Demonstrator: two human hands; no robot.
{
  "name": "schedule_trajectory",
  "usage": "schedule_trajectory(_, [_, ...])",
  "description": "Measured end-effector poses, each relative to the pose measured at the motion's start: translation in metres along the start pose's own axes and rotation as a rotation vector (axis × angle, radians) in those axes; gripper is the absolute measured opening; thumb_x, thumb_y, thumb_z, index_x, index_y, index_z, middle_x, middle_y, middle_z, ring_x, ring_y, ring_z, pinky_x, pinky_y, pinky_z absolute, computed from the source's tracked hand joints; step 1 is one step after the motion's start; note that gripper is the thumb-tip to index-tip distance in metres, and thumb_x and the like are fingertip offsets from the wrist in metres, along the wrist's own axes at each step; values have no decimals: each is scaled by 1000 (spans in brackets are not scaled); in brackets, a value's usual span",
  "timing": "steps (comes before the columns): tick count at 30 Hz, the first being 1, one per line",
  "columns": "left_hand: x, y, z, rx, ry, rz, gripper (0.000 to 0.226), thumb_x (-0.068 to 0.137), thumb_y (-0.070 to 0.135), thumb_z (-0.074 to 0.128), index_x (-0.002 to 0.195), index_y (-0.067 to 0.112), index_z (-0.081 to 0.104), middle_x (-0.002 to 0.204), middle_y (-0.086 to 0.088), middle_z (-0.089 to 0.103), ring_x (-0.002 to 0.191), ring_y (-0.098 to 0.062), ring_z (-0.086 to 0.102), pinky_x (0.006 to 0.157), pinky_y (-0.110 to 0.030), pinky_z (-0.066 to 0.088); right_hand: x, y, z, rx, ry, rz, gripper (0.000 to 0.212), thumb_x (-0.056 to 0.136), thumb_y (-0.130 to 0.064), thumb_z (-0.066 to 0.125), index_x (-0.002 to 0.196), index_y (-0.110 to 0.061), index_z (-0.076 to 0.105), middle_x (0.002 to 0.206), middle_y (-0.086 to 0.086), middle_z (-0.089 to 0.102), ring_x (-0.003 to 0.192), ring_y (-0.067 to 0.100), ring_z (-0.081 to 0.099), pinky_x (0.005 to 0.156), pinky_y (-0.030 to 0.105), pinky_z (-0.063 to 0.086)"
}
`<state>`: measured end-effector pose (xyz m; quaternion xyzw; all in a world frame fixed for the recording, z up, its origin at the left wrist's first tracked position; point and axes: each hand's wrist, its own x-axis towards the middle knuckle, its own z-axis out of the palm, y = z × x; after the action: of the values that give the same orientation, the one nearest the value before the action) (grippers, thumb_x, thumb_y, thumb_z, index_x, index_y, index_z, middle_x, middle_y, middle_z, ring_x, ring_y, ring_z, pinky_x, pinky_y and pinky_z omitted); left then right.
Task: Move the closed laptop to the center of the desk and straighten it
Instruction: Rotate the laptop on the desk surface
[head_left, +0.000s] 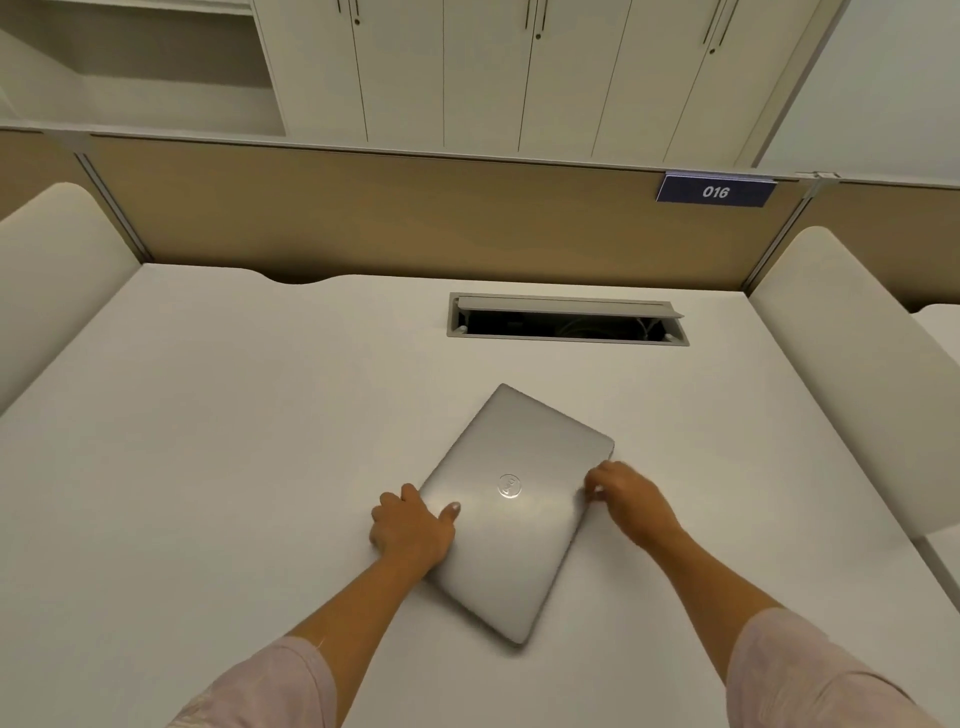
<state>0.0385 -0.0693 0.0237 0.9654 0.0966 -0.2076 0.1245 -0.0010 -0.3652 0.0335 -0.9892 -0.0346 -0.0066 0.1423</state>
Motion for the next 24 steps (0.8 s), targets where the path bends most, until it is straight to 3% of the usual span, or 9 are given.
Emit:
schedule_trajectory(1, [-8,3,6,-26,-23,-16,76,85,71,41,131,11,40,127,-15,48,117,-30,50,92,-40,49,6,3,-4,35,72,107,3,88,-12,61,89,-13,64,91,6,65,86,27,61,71,36,49])
schedule_trajectory(2, [-17,7,12,-47,-46,-29,77,83,73,42,129,11,43,126,-15,51,116,-30,53,91,-40,50,13,1,-8,84,125,191,9,91,-20,61,87,-13,62,86,5,66,81,26,61,68,35,47])
schedule_trajectory(5, [-43,24,31,-48,-119,-15,80,83,76,40,125,8,48,125,-13,59,114,-27,59,90,-35,50,43,-24,-9,166,84,231,22,87,-34,67,90,-13,63,89,2,64,82,24,59,71,36,46])
schedule_trajectory(10, [-76,43,49,40,-286,73,79,88,72,35,120,3,59,120,-11,66,109,-24,64,86,-29,51,55,-74,24,216,7,269,17,92,-21,59,101,-9,67,111,9,62,103,28,57,84,39,52])
schedule_trajectory(12, [-83,49,48,115,-375,171,76,90,69,34,111,4,66,106,-11,70,101,-26,68,82,-30,53,48,-78,34,235,44,242,17,95,-18,54,104,-9,65,115,9,60,107,25,53,86,37,52])
schedule_trajectory(14, [-89,55,43,169,-464,256,71,90,69,33,87,8,69,73,-7,66,89,-27,73,75,-29,53,40,-76,39,251,84,204,18,96,-17,52,108,-9,63,117,7,60,110,23,51,89,33,49])
schedule_trajectory(17, [-92,65,43,219,-557,377,70,87,73,31,57,14,52,52,-3,54,68,-25,69,71,-29,50,28,-67,41,269,122,146,21,95,-16,52,113,-10,61,119,6,60,110,22,53,93,29,46])
schedule_trajectory(20, [-86,72,46,223,-651,500,71,85,75,30,53,16,52,54,-1,59,64,-20,62,71,-30,47,19,-57,39,260,156,103,23,94,-16,54,115,-10,62,118,6,61,106,21,56,92,27,45])
schedule_trajectory(24, [-65,78,41,277,-766,578,65,83,76,32,68,19,60,87,-5,75,75,-20,71,65,-27,43,4,-42,38,254,195,103,25,93,-19,57,116,-12,63,117,4,62,103,20,58,92,28,47])
